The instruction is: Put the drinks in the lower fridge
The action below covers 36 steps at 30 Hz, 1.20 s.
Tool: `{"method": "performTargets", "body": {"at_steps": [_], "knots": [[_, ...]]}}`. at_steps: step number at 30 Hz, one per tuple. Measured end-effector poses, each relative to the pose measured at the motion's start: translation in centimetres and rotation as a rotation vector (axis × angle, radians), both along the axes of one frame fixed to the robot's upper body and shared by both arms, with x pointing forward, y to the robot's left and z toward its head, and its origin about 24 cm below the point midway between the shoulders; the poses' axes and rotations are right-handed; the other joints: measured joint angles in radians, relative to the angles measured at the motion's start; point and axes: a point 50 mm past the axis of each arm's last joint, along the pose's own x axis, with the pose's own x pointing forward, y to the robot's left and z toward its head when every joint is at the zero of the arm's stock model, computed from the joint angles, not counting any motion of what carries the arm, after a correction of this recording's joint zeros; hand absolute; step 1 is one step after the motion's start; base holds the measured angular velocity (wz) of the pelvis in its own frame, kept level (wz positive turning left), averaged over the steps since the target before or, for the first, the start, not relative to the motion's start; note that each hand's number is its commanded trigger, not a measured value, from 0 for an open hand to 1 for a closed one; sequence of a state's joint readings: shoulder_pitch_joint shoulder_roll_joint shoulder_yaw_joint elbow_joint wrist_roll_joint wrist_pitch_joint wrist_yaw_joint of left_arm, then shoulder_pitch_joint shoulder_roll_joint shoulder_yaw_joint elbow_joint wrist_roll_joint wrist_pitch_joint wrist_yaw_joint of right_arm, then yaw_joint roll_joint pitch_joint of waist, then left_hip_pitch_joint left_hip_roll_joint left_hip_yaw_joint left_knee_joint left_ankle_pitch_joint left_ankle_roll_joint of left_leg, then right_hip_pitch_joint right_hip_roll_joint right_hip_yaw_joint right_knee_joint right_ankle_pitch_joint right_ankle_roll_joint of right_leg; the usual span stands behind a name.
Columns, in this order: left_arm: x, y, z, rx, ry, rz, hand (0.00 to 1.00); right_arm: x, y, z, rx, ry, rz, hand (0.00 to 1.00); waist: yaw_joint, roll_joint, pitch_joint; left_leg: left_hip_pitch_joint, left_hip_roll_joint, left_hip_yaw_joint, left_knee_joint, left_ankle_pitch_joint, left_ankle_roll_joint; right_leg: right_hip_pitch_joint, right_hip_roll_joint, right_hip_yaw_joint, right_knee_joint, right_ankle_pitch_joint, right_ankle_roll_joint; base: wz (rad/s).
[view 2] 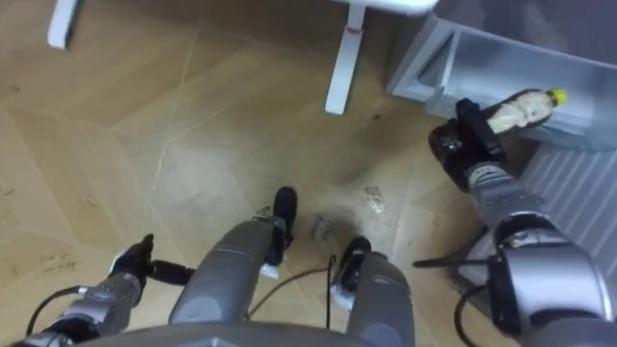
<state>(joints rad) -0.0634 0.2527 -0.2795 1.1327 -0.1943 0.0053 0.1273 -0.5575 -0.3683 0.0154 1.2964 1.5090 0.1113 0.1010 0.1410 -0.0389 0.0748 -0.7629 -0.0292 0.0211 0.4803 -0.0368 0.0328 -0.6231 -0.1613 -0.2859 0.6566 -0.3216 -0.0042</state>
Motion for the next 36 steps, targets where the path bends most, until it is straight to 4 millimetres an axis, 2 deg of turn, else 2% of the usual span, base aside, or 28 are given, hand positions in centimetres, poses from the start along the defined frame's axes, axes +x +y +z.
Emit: {"method": "performTargets", "body": {"at_steps": [4,8,15,16,17,18,28,36], "knots": [[-0.7,0.6,-0.2,0.014,0.027,0.017,0.0,1.5,-0.9,2.1,-0.01,-0.05,-0.029,1.0,0.002,0.001,-0.0004,-0.031,0.0,-0.009,0.024,0.006,-0.006,-0.03,-0.006,-0.011,0.041,-0.012,-0.012,0.08],[-1.2,0.8,-0.3,0.017,0.042,0.024,0.0,2.5,-2.3,4.1,-0.046,-0.087,-0.051,1.0,0.012,-0.004,-0.0027,-0.057,0.0,-0.003,0.04,0.011,-0.007,-0.066,-0.014,-0.003,0.078,-0.02,-0.019,0.02],[-0.6,0.7,0.0,0.013,0.009,0.012,0.0,4.1,-3.3,7.0,-0.055,-0.119,-0.099,1.0,-0.001,-0.012,-0.0059,-0.09,-0.007,0.008,0.059,0.016,-0.008,-0.112,-0.042,-0.001,0.131,-0.034,-0.028,0.03],[-0.4,0.7,0.1,0.015,0.002,0.012,0.0,4.0,-3.6,7.1,-0.055,-0.108,-0.113,0.89,0.0,-0.013,-0.0066,-0.09,-0.008,0.009,0.059,0.016,-0.007,-0.112,-0.042,-0.001,0.132,-0.034,-0.028,0.0],[-0.4,0.7,0.1,0.024,-0.004,0.015,0.0,4.0,-3.7,7.1,-0.056,-0.104,-0.118,0.12,0.0,-0.013,-0.0068,-0.09,-0.01,0.009,0.059,0.016,-0.006,-0.112,-0.043,-0.002,0.133,-0.034,-0.028,0.0],[-0.4,0.7,0.1,0.026,-0.006,0.016,0.0,4.0,-3.8,7.2,-0.057,-0.103,-0.119,0.0,-0.001,-0.013,-0.0069,-0.09,-0.011,0.009,0.059,0.016,-0.006,-0.113,-0.044,-0.002,0.134,-0.034,-0.027,0.0],[-0.4,1.5,0.4,0.063,-0.014,0.025,0.0,3.8,-4.5,7.5,-0.063,-0.074,-0.152,0.0,-0.006,-0.019,-0.0103,-0.088,-0.015,0.011,0.059,0.018,-0.003,-0.113,-0.048,0.002,0.138,-0.034,-0.024,0.0],[-1.4,1.8,0.2,0.086,0.007,0.039,0.0,3.7,-4.6,7.5,-0.063,-0.055,-0.164,0.0,-0.009,-0.019,-0.0108,-0.083,-0.015,0.015,0.059,0.02,0.001,-0.11,-0.047,0.009,0.138,-0.031,-0.018,-0.01]]}}
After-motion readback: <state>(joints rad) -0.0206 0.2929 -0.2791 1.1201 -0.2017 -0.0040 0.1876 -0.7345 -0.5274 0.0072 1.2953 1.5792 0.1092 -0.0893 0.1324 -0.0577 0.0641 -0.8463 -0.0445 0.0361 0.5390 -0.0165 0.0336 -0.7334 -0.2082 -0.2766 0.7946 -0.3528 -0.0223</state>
